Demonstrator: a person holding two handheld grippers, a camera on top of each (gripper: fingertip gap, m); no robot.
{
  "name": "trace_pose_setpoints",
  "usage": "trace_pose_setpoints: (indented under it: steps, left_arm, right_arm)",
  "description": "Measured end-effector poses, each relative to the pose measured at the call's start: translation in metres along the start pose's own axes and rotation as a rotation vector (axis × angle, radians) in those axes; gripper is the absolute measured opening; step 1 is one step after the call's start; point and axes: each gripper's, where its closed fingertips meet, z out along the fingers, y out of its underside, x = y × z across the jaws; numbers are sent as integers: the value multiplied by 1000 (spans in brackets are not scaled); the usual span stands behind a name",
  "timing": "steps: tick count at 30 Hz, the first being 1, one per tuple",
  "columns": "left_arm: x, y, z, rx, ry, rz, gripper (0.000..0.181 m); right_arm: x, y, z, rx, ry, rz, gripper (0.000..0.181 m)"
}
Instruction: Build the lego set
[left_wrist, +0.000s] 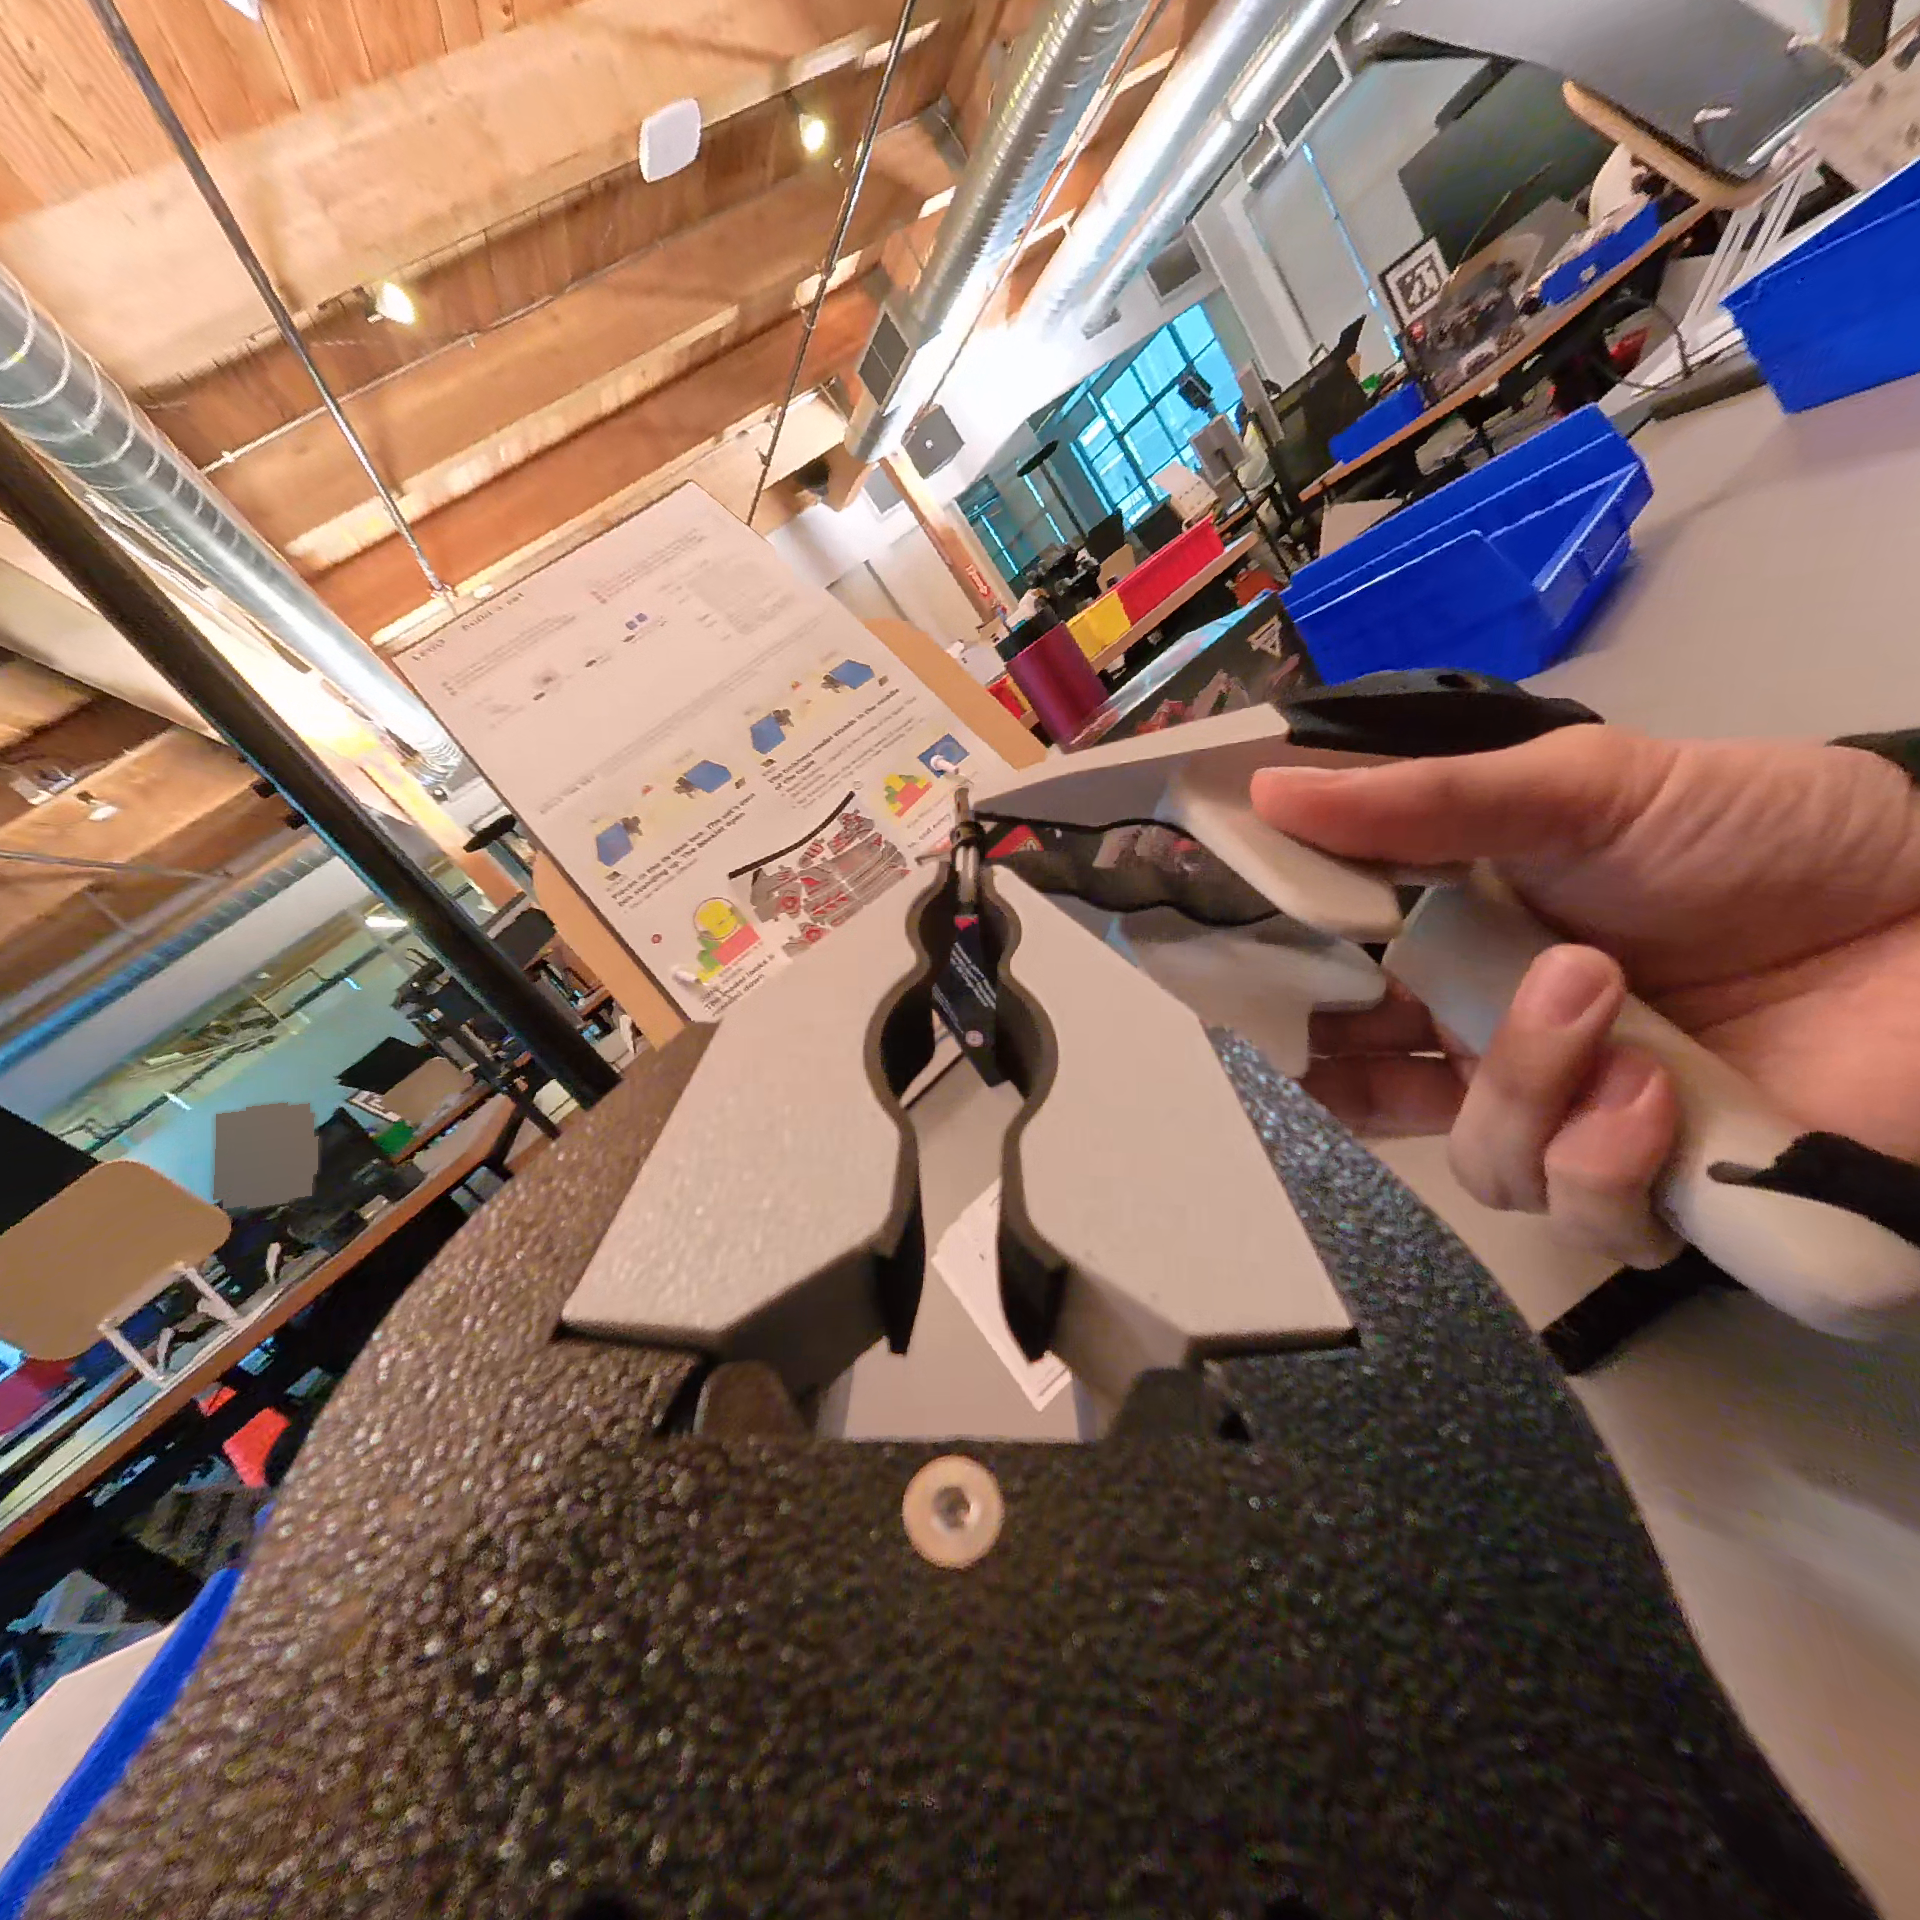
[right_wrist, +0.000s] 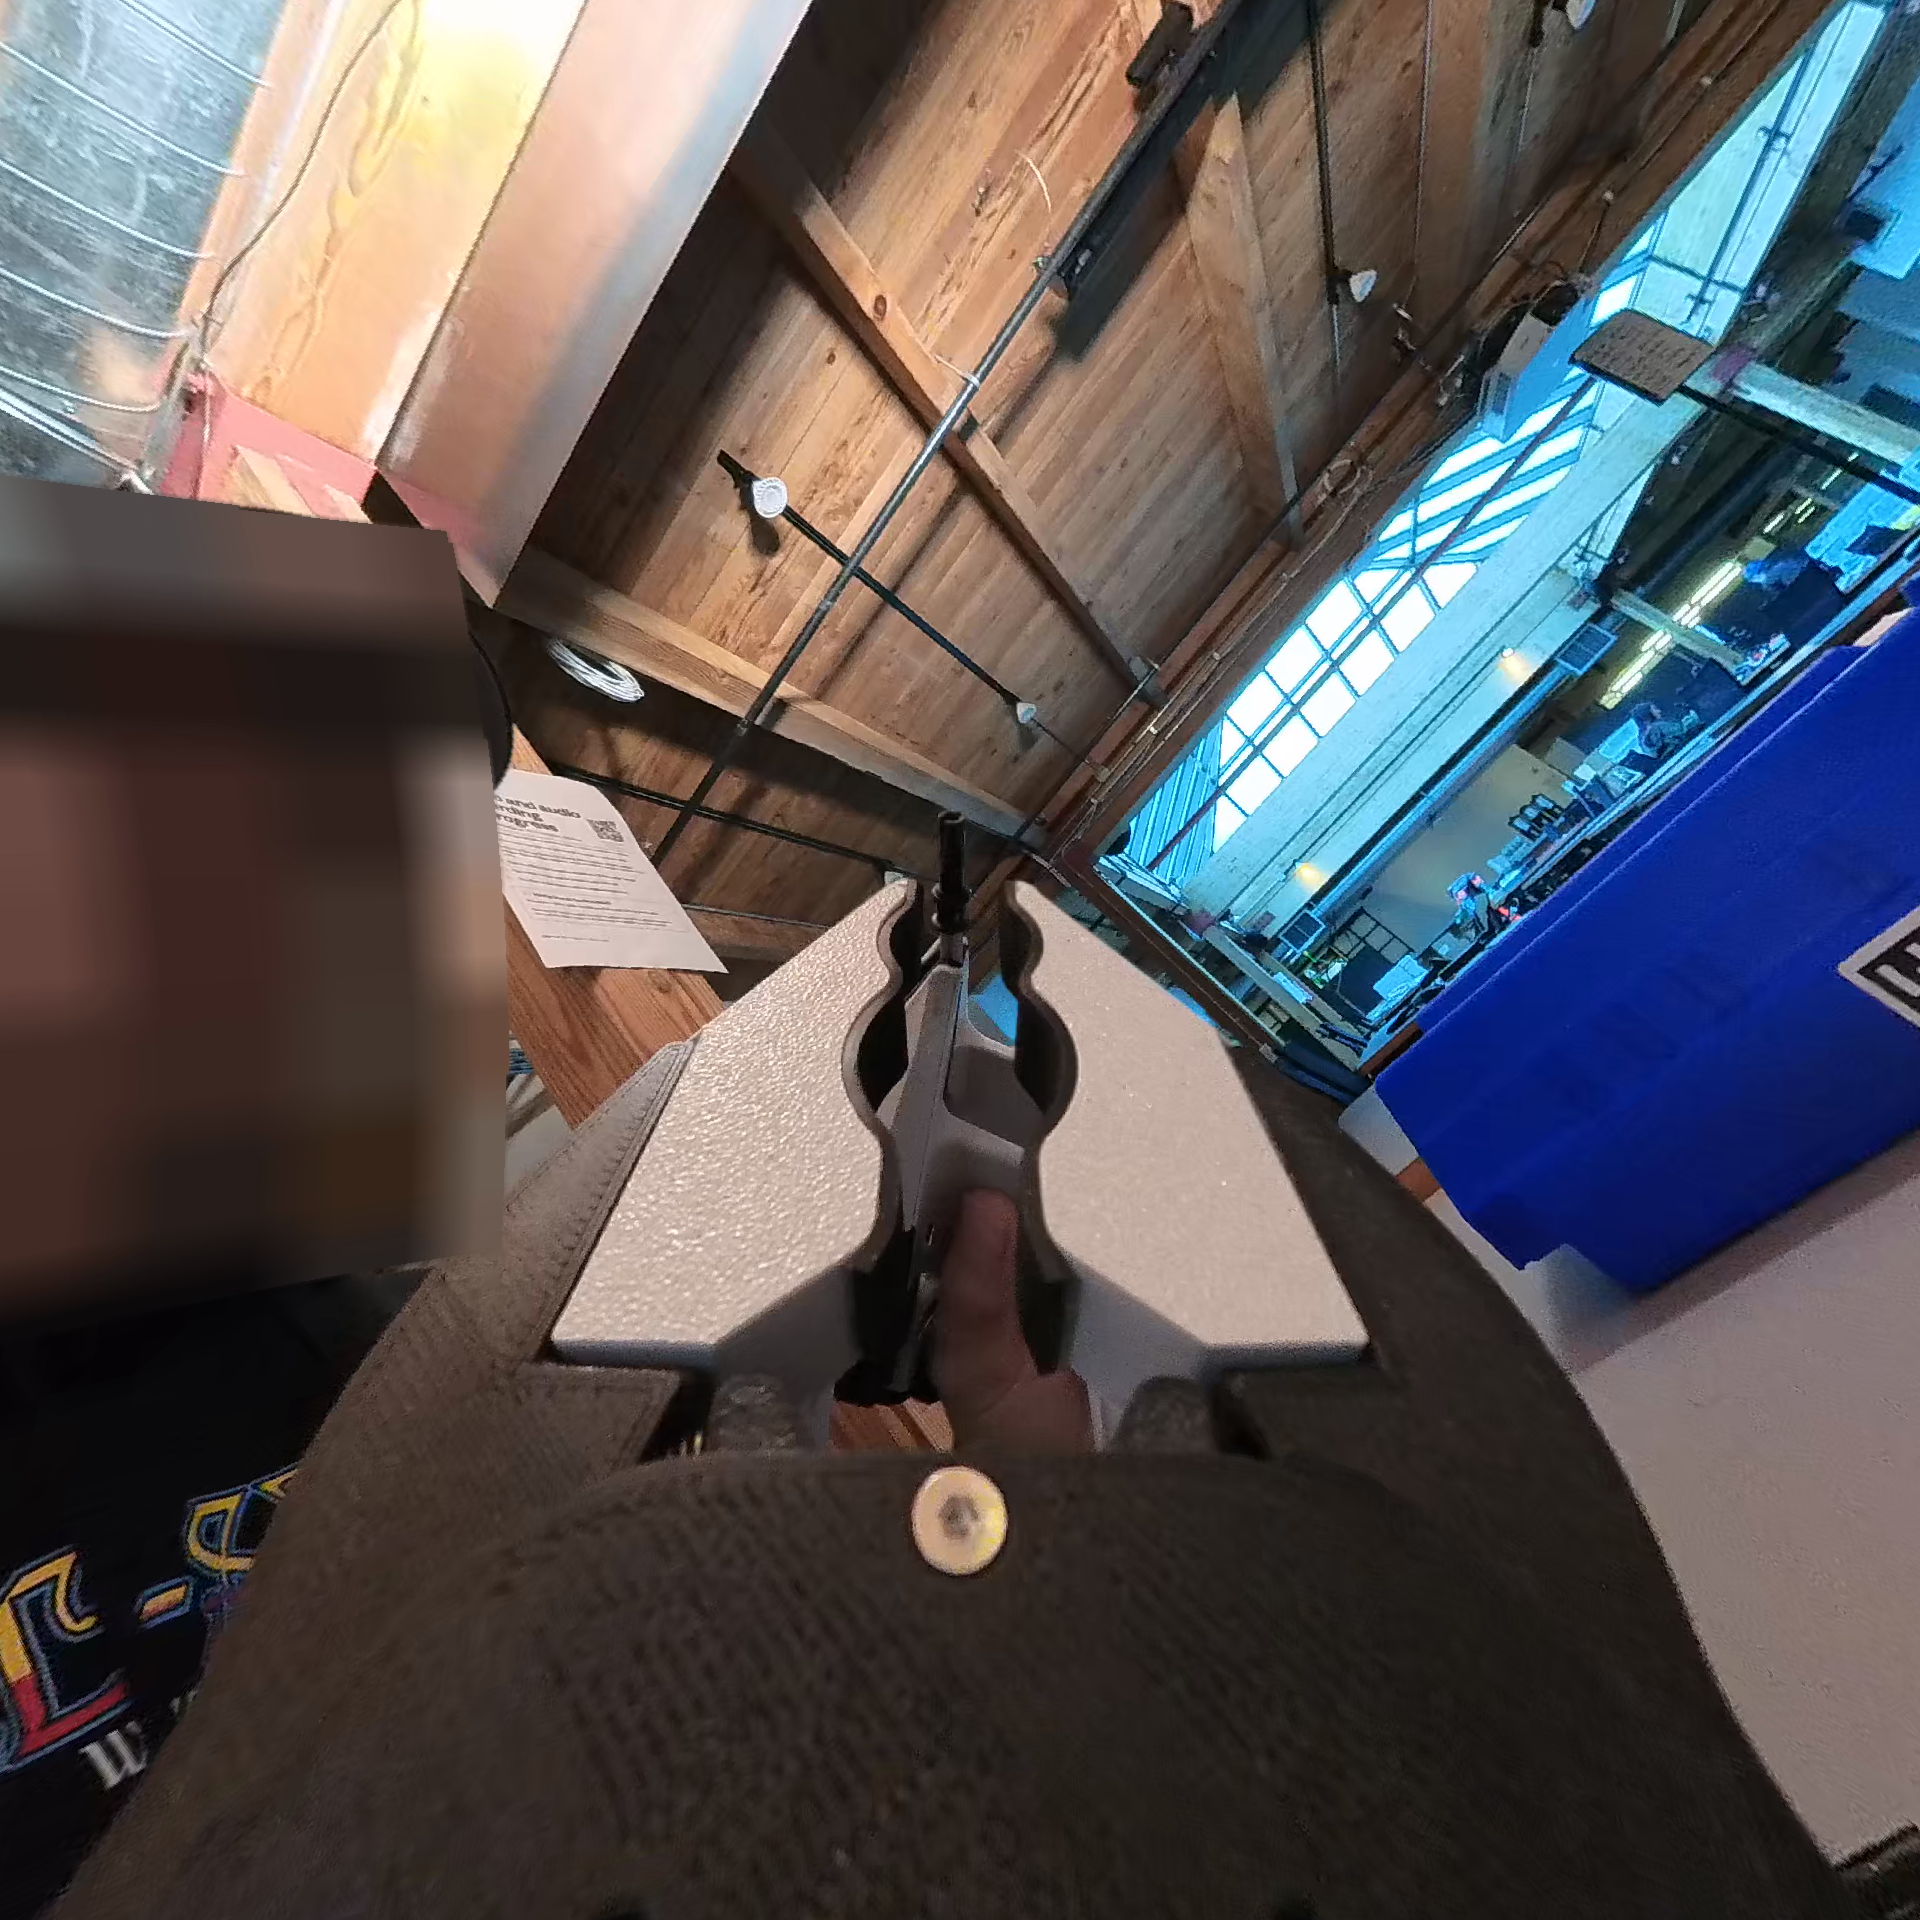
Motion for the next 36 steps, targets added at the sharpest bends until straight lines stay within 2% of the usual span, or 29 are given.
trace_pose_setpoints:
  steps: [1, 2, 10, 17, 23, 33, 35, 36]
  left_arm:
    - [1, 0, 0, -1, 1, 6, 2]
    - [2, 0, 1, -3, -2, 13, 2]
    - [4, 0, 2, -9, 0, 5, 2]
    - [6, 2, 2, -15, -5, 24, 2]
    - [7, 3, 2, -25, -3, 22, 2]
    - [8, 9, 5, -94, -31, -9, 2]
    - [4, 23, 7, -169, -60, 18, 3]
    - [1, 22, 5, -144, -63, 3, 2]
  right_arm:
    - [0, 1, 1, 0, -2, 2, 10]
    - [-2, 1, 1, 3, -16, 3, 5]
    - [-3, -4, 0, 37, -12, -2, 4]
    - [-1, -2, -1, -1, 20, -44, 5]
    - [2, 1, -4, 17, 16, 29, 5]
    - [3, -1, -4, 27, 54, -62, 4]
    - [4, 19, 2, -83, 88, -142, 0]
    - [2, 24, 5, -86, 99, -185, 0]
